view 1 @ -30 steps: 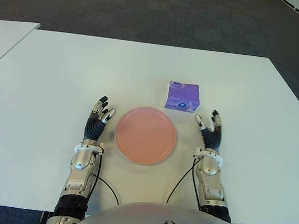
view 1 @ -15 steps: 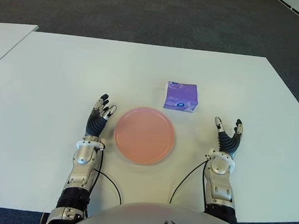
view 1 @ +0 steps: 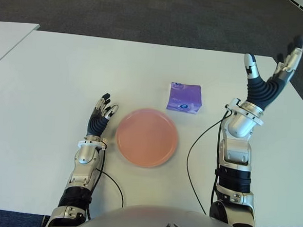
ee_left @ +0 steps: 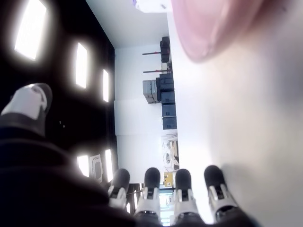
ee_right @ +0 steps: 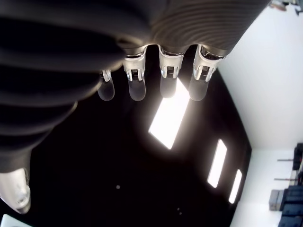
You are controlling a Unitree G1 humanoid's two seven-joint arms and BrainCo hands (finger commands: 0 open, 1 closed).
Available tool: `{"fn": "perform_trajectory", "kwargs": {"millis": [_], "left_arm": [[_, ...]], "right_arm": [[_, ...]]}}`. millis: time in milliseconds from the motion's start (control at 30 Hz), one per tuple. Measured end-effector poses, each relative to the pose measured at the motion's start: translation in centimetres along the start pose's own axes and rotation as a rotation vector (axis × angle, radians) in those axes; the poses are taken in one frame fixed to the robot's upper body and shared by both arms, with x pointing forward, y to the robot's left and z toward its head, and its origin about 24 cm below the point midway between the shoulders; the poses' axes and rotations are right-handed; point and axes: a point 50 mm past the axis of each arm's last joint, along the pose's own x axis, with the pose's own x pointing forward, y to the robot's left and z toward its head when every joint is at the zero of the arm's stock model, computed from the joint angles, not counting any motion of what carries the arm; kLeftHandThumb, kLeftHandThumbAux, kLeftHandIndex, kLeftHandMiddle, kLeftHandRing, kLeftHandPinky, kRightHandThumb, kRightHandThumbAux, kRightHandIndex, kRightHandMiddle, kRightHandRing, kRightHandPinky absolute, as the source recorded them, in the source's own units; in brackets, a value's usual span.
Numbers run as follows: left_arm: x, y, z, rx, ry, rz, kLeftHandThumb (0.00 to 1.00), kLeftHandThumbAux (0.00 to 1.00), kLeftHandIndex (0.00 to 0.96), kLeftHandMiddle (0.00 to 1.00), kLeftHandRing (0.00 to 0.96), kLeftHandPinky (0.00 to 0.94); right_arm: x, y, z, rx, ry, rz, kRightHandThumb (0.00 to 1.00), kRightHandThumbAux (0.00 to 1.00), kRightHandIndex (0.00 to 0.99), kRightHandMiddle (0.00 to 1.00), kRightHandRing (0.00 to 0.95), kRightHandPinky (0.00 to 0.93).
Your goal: Put the tissue paper into the plate.
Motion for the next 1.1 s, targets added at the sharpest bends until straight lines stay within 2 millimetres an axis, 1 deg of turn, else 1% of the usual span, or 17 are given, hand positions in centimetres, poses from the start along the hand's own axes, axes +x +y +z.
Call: {"fn": "perform_trajectory", "kwargs": {"millis": [67,133,267,400,467,567,633,733,800,900,1000,1067,1100], "left_arm": [[0.0,0.1,0.0,0.001,-0.003,0.003,0.000,0.454,0.000,0.000,0.000,0.000],[0.0,0.1,0.0,0.001,-0.005,0.005,0.000,0.457,0.000,0.000,0.000,0.000],[0.0,0.2,-0.1,0.001,-0.002,0.008,0.000,0.463,0.000,0.000,0.000,0.000],[0.0,0.2,0.0,0.001,-0.009,0.008,0.000,0.470,0.000,0.000,0.000,0.000],[0.1,0.2,0.0,0.001,-0.010,0.009,0.000,0.470,0.000,0.000,0.000,0.000],[0.2,0.1,0.2,-0.001,-0.021,0.006,0.000,0.468,0.000,0.000,0.000,0.000],[0.2,0.1,0.2,0.001,-0.023,0.007,0.000,0.467,0.000,0.000,0.000,0.000],[0.0,0.1,0.1,0.003,-0.018,0.016,0.000,0.466,0.000,0.000,0.000,0.000],[-0.1,0.2,0.1,0.003,-0.016,0.022,0.000,0.464,0.000,0.000,0.000,0.000],[-0.2,0.2,0.0,0.002,-0.007,0.024,0.000,0.461,0.000,0.000,0.000,0.000],[-0.3,0.2,-0.1,0.002,-0.002,0.032,0.000,0.458,0.000,0.000,0.000,0.000],[-0.2,0.2,0.1,0.003,-0.009,0.034,0.000,0.458,0.000,0.000,0.000,0.000],[-0.2,0.2,0.1,0.003,-0.011,0.034,0.000,0.458,0.000,0.000,0.000,0.000]], "right_arm": [[0.0,0.4,-0.4,-0.034,0.005,0.029,0.259,0.552,0.000,0.000,0.000,0.000],[0.1,1.0,-0.3,-0.084,-0.017,0.062,0.252,0.536,0.000,0.000,0.000,0.000],[0.8,2.4,1.3,-0.217,-0.111,0.136,0.244,0.513,0.000,0.000,0.000,0.000],[1.9,3.6,2.9,-0.270,-0.146,0.263,0.318,0.511,0.000,0.000,0.000,0.000],[2.5,4.5,2.9,-0.281,-0.165,0.347,0.323,0.501,0.000,0.000,0.000,0.000],[3.0,5.0,1.9,-0.320,-0.201,0.412,0.304,0.497,0.000,0.000,0.000,0.000],[2.8,5.4,0.8,-0.345,-0.191,0.461,0.270,0.506,0.000,0.000,0.000,0.000],[2.2,5.8,-0.6,-0.435,-0.189,0.578,0.233,0.516,0.000,0.000,0.000,0.000],[2.2,5.9,-0.7,-0.487,-0.222,0.622,0.209,0.520,0.000,0.000,0.000,0.000],[2.8,6.0,-0.9,-0.576,-0.290,0.657,0.181,0.522,0.000,0.000,0.000,0.000],[3.4,6.0,-0.9,-0.641,-0.343,0.673,0.170,0.507,0.000,0.000,0.000,0.000],[3.5,6.0,-1.6,-0.675,-0.370,0.694,0.179,0.480,0.000,0.000,0.000,0.000],[3.5,6.0,-2.1,-0.689,-0.376,0.706,0.205,0.422,0.000,0.000,0.000,0.000]]}}
